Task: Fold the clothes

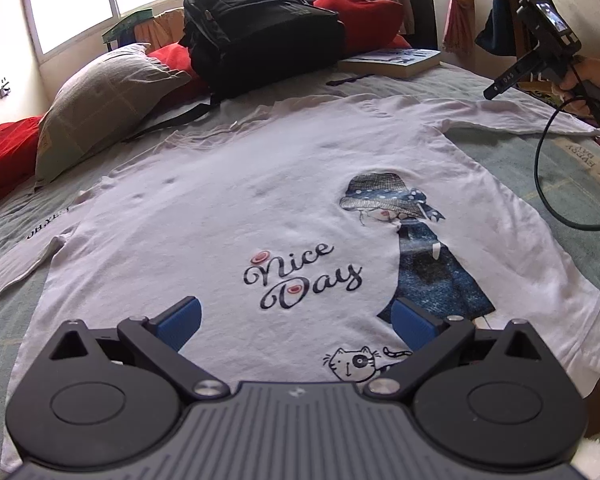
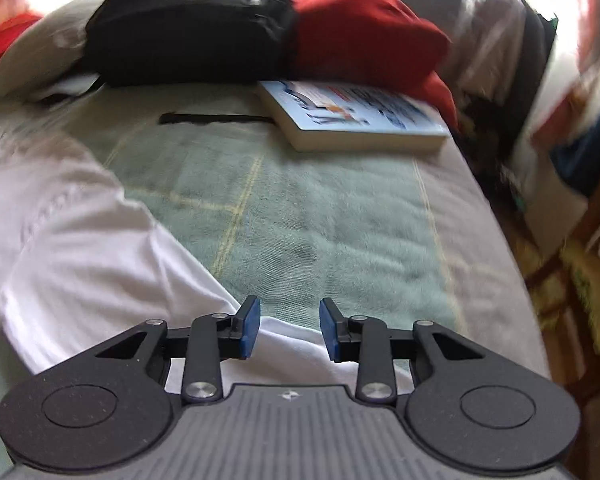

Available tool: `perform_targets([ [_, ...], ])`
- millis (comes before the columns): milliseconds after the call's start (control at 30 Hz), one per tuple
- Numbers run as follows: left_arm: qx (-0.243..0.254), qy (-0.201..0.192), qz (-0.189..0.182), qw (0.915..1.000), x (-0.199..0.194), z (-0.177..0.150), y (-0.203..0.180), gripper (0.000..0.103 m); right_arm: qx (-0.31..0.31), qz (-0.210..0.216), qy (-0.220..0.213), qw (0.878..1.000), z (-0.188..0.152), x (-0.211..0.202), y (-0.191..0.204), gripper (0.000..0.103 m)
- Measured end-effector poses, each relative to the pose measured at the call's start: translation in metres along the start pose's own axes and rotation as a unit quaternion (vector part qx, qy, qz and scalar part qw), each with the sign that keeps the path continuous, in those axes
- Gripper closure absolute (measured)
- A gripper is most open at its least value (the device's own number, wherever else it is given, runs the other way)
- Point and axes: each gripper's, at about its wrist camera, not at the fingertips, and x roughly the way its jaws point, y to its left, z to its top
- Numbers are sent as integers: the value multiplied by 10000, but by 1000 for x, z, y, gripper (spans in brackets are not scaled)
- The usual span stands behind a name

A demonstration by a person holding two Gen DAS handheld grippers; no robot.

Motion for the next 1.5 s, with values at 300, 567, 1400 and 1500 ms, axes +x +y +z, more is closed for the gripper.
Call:
perform_targets([
  [300,137,2,-72,9999,0,2,-11,2,-1277,-231,255,9912,-6,14,21,65],
  [567,173,52,-139,9997,3,1,-18,2,-2069,-21,453,9773,-10,24,35,78],
  [1400,-44,-82,-150,9998,-3,-2,-2,2,1402,668,400,9870,-22,11,35,91],
  [1500,-125,-68,-185,9997,-1,-2,2,2,1309,616,575,9878,-30,-5,42,91],
])
